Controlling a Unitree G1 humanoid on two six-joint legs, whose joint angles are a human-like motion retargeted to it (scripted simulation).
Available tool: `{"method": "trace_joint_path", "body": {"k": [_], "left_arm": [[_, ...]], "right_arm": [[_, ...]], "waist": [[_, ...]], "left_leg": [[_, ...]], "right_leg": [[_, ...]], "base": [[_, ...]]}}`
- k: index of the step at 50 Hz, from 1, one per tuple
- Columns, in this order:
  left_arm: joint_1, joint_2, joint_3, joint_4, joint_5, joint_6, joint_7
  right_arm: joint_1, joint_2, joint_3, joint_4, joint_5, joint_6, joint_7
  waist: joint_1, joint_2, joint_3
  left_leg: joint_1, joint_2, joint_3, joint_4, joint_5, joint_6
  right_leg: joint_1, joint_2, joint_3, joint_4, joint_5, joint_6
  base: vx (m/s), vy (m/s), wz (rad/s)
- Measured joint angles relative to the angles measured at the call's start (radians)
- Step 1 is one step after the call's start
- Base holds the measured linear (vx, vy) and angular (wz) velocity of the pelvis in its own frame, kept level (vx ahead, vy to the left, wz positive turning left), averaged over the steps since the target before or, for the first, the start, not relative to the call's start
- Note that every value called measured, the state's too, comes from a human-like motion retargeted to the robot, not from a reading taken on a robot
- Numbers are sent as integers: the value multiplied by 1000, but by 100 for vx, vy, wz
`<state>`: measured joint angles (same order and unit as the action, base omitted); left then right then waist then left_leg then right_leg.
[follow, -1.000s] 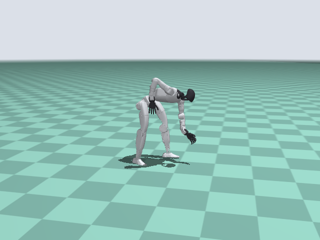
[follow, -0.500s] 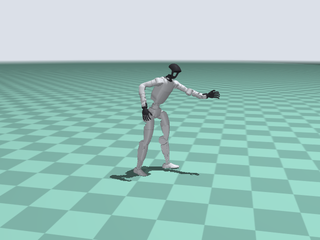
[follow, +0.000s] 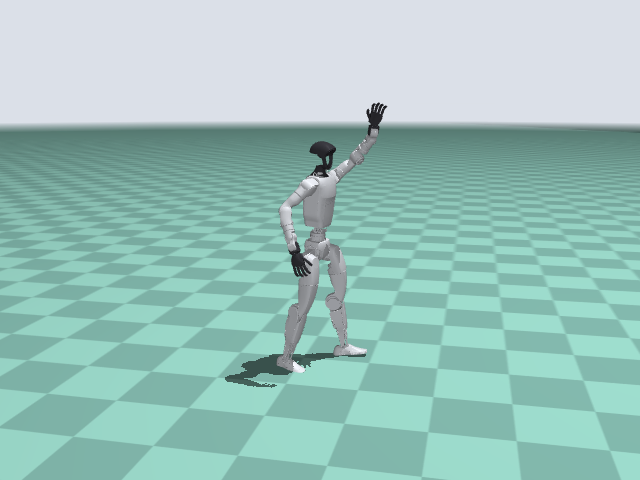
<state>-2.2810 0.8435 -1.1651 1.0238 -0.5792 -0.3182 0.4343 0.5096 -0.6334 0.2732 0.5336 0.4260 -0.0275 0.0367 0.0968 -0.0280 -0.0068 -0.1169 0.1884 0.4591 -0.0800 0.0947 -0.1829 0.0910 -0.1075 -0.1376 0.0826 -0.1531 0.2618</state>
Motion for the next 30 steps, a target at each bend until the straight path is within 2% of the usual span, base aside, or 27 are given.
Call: {"method": "trace_joint_path", "body": {"k": [7, 13, 23, 30], "left_arm": [[-71, -3, -19, -22, 6, -15, 14], [-102, 5, -25, -15, 2, -21, 30], [-71, 5, -4, 2, -3, -16, 20], [51, 11, 121, -68, 33, -9, 46]], "right_arm": [[-7, 10, -26, 1, -32, -16, -11], [-29, 18, -31, -2, -32, -34, -43], [-57, 38, -20, -21, -30, -37, -46], [-95, 74, -17, 3, -53, -24, -54]], "waist": [[17, 18, -46], [18, 34, -49], [1, 29, -9], [-15, 2, 50]], "left_leg": [[-12, 10, 2, -7, 11, -15], [-17, 15, 8, -7, 10, -14], [-30, 16, 19, -7, 9, -10], [-79, 17, 19, -7, 14, 3]], "right_leg": [[-4, 14, -2, -24, 9, 0], [-13, 18, 2, -22, 14, 0], [-37, 16, 17, -16, 14, 0], [-98, 15, 29, -1, 17, 0]], "base": [[-1, -1, 1], [0, 0, 0], [0, 0, 0], [-1, 1, 0]]}}
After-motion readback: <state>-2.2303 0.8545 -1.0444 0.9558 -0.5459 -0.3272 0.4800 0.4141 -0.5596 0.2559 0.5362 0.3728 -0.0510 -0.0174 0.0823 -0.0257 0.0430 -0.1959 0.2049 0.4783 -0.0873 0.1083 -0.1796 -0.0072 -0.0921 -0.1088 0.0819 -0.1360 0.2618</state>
